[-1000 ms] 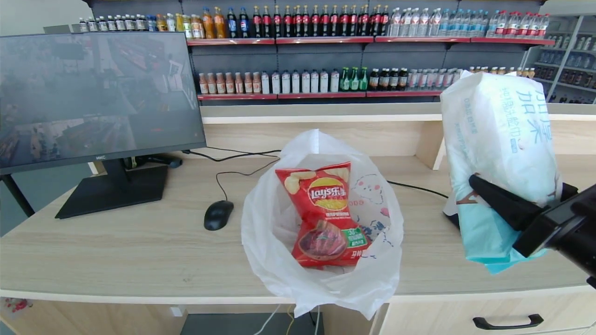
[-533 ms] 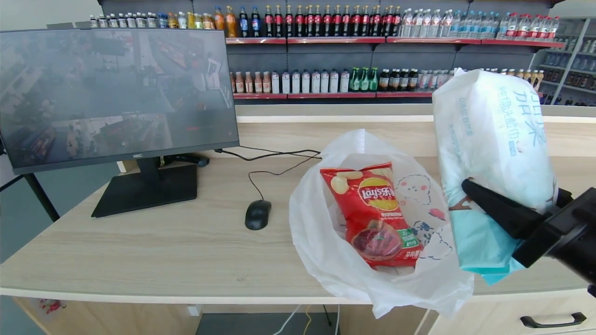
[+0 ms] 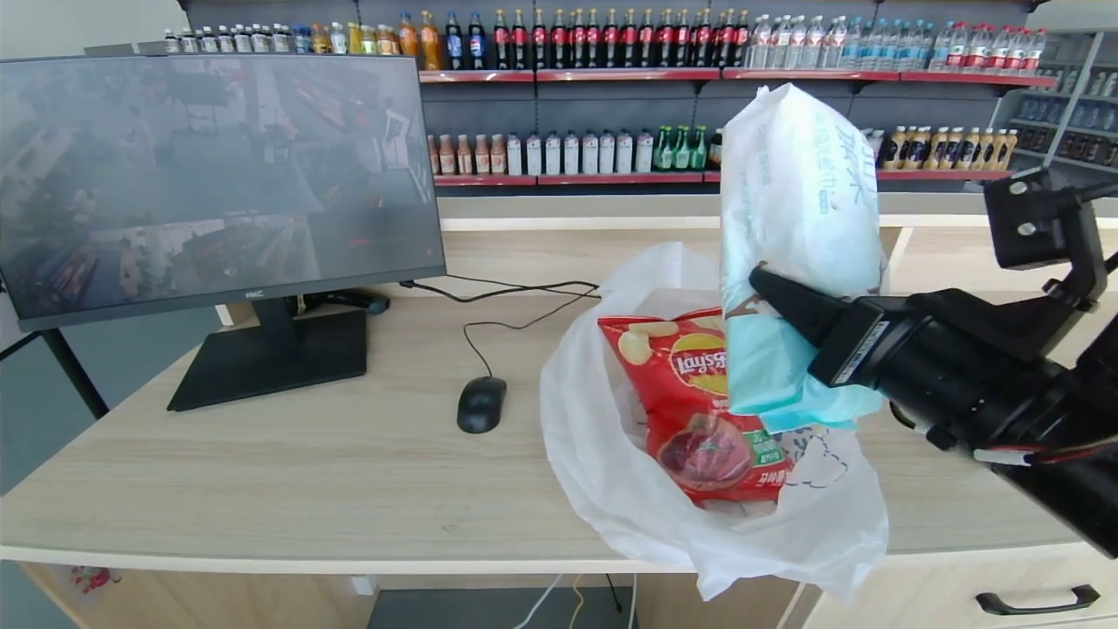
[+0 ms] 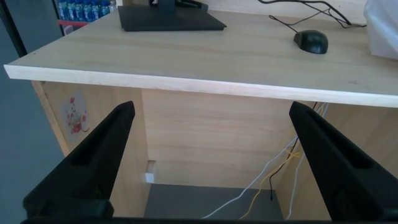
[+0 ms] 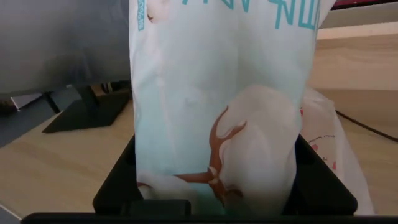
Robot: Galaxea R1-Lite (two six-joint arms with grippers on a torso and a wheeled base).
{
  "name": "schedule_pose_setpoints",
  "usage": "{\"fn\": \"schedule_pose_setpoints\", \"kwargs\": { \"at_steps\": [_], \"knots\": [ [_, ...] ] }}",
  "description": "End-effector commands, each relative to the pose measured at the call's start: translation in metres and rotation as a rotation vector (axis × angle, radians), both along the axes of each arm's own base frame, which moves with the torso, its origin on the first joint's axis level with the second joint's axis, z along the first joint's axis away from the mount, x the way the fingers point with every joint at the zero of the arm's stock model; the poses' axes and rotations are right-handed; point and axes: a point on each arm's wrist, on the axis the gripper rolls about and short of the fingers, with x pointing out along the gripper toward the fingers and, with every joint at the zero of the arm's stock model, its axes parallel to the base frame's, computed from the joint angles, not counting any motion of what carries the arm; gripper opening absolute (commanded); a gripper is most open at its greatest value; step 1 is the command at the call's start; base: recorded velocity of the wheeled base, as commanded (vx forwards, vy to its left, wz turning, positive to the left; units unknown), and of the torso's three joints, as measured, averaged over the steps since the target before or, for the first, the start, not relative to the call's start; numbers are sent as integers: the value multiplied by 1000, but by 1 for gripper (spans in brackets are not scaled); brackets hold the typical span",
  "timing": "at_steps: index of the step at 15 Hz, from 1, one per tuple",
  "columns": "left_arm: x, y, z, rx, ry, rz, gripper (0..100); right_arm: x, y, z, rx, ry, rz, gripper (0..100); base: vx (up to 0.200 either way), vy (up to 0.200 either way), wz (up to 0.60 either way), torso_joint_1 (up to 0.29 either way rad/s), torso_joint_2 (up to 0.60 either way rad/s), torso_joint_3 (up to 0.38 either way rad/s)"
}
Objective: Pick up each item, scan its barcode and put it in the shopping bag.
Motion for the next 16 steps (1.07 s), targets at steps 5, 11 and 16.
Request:
{"fn": "schedule_pose_setpoints", "kwargs": {
  "at_steps": [5,11,16],
  "knots": [
    [0,0,0,1,0,0,100,20,32,-35,-50,119,-5,0,0,0,0,0,0,0],
    [0,0,0,1,0,0,100,17,30,-69,-134,215,-48,0,0,0,0,0,0,0],
    [0,0,0,1,0,0,100,15,28,-71,-150,210,-49,0,0,0,0,0,0,0]
  ]
}}
